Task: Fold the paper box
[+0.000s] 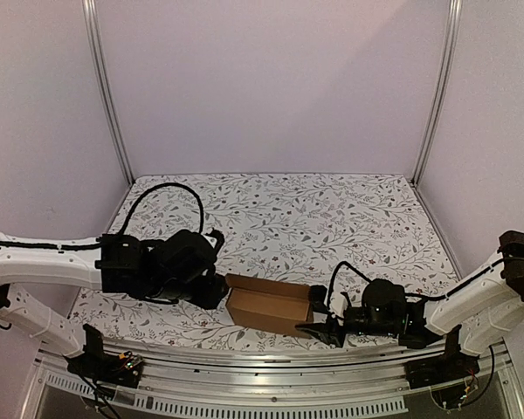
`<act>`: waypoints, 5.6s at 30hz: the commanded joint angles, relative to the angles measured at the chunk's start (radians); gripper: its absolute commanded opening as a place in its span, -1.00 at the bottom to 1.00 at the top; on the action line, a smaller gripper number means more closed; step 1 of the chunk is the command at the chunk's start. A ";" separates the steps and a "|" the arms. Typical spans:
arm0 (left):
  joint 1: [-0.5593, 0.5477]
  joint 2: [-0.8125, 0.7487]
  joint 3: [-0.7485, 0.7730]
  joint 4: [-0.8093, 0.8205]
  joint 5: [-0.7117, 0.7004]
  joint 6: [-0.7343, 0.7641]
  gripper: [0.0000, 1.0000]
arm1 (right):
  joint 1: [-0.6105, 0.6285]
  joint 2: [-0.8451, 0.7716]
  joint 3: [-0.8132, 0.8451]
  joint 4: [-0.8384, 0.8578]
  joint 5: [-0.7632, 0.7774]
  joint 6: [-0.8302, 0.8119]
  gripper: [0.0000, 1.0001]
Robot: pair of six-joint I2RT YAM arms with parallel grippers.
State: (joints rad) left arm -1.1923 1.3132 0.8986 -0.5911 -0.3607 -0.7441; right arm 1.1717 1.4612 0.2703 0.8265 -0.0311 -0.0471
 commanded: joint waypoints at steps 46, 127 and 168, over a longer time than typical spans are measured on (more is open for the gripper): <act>0.237 -0.067 -0.116 0.216 0.431 0.063 -0.80 | 0.010 -0.027 0.049 -0.105 0.025 -0.005 -0.50; 0.165 0.003 -0.072 0.217 0.345 0.075 -1.00 | 0.032 0.026 0.080 -0.124 0.088 0.003 -0.52; 0.085 0.021 -0.078 0.188 0.221 -0.028 -1.00 | 0.032 -0.156 0.143 -0.389 0.107 0.008 0.64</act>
State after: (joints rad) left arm -1.0939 1.3212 0.7895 -0.3813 -0.1127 -0.7376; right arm 1.1976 1.3777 0.3794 0.5697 0.0555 -0.0280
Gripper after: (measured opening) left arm 0.006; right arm 0.792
